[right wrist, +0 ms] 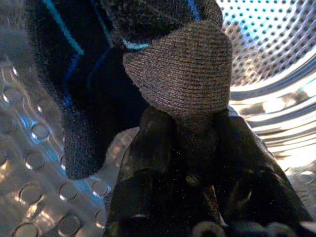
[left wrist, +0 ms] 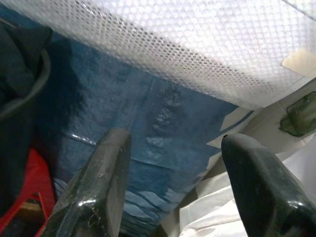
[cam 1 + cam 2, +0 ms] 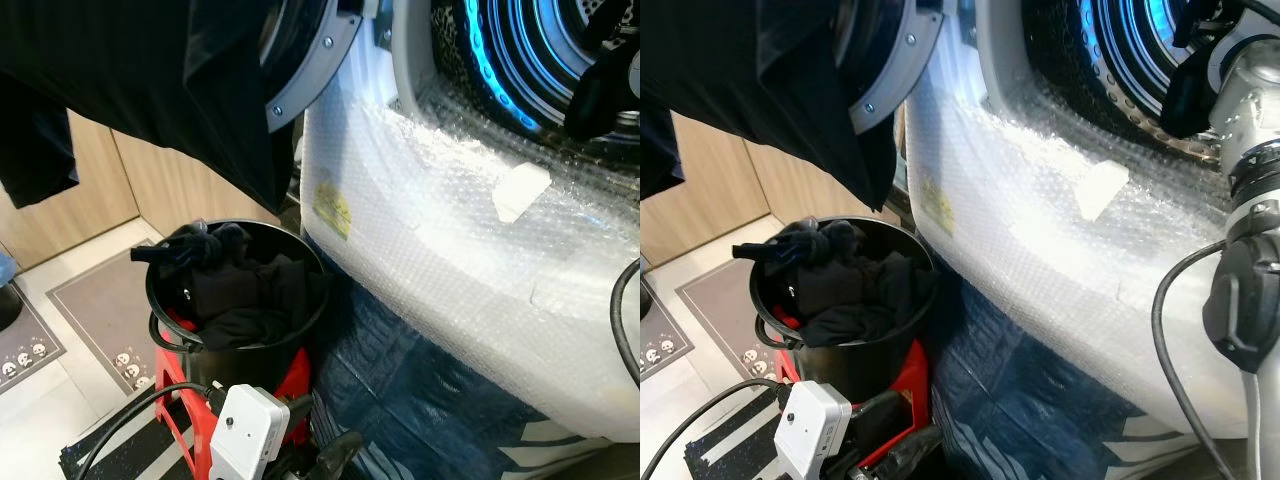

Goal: Clothes washing

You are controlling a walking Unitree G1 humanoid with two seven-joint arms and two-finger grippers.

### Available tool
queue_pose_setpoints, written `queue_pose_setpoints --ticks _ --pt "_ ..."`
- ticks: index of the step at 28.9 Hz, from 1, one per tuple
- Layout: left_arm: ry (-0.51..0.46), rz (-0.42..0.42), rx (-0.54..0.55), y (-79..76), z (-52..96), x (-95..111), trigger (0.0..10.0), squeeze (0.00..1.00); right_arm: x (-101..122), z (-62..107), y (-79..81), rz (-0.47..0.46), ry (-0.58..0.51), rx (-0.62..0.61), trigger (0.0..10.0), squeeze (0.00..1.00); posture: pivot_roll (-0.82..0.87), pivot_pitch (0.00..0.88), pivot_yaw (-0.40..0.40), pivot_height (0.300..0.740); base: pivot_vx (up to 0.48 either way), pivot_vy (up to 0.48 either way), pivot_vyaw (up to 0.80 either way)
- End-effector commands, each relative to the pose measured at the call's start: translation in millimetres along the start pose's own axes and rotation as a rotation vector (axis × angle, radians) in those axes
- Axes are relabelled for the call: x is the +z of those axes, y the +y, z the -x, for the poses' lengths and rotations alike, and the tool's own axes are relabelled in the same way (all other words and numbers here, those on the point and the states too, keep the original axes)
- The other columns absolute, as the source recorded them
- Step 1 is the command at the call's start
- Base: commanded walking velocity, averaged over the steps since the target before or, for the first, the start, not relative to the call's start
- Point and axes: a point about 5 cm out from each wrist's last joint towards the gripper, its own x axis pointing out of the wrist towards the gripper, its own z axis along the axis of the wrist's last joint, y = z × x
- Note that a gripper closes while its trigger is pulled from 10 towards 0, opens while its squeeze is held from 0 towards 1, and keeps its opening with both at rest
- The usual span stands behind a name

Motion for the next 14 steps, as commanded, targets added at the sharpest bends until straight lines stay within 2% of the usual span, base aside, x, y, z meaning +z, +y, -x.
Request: queue_pose_setpoints --ticks 1,14 --pt "-0.018 0.002 -0.02 -7.8 2.4 5.1 10.0 0.0 12.0 1.0 -1.8 0.003 -0.028 -0.032 10.0 1.0 0.04 0.222 -0.177 0.74 0.0 0.0 0.0" --pt "-0.018 0.005 -0.008 -8.5 1.4 6.8 10.0 0.0 13.1 1.6 4.3 -0.008 -0.01 -0.048 10.0 1.0 0.04 0.214 -0.175 0.74 0.0 0.0 0.0"
